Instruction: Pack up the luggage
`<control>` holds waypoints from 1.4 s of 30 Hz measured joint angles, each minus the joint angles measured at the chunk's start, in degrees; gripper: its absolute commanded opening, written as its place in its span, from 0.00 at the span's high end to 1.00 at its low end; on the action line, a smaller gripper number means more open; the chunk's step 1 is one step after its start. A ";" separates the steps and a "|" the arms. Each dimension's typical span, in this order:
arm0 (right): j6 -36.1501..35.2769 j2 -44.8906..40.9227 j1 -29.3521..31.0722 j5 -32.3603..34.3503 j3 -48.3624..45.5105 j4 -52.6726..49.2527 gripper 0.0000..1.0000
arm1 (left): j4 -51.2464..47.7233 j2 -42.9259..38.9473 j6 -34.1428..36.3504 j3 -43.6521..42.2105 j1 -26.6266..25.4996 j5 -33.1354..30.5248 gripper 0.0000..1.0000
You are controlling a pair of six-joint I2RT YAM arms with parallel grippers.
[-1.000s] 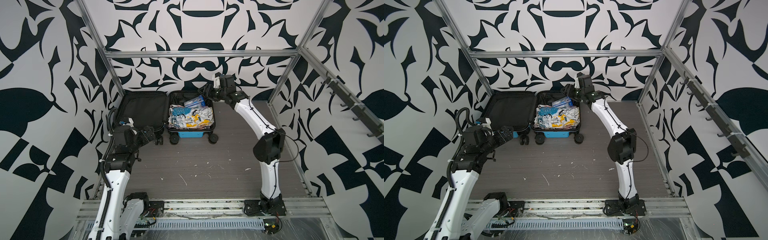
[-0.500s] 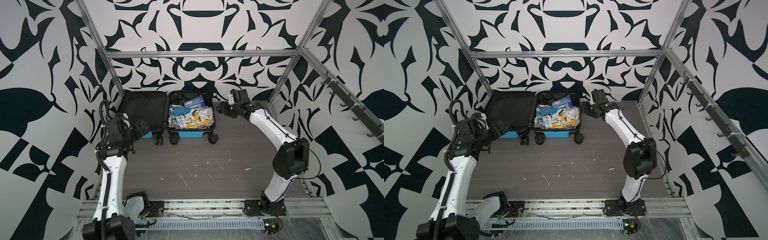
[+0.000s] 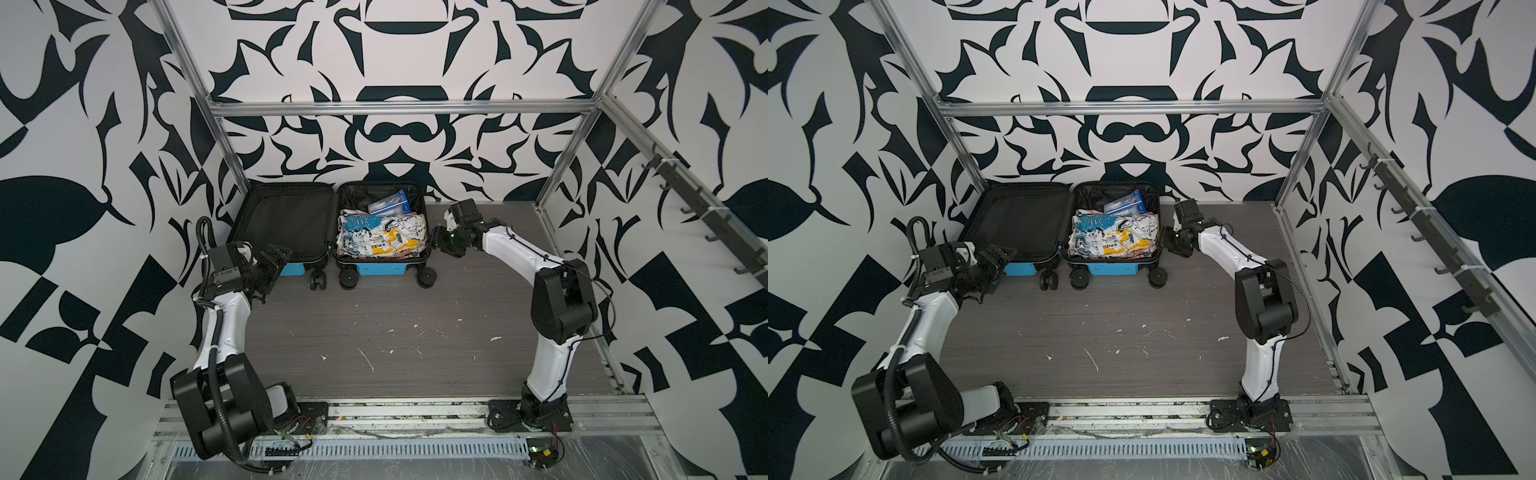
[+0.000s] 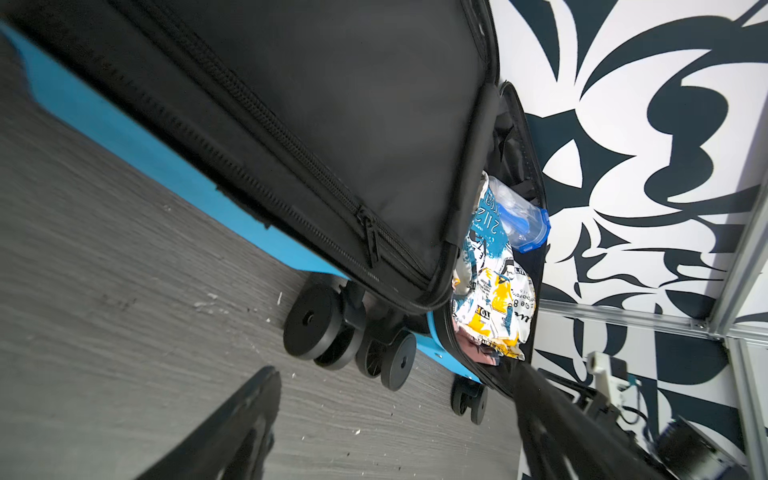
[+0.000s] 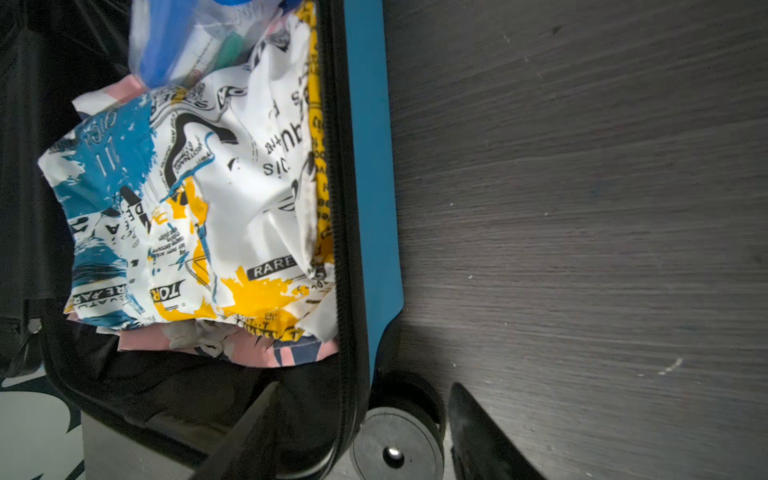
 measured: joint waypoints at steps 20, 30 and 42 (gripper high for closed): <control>5.14 3.06 0.98 2.45 -1.95 5.40 1.00 | 12.02 16.96 -8.28 4.00 2.67 2.54 0.29; 3.93 -4.42 -2.23 2.32 -12.90 9.88 1.00 | 4.13 8.48 -1.29 4.09 2.45 1.66 0.28; -7.26 -16.65 -13.62 -2.82 -25.97 5.14 1.00 | -8.20 0.59 12.26 10.25 2.40 -8.48 0.31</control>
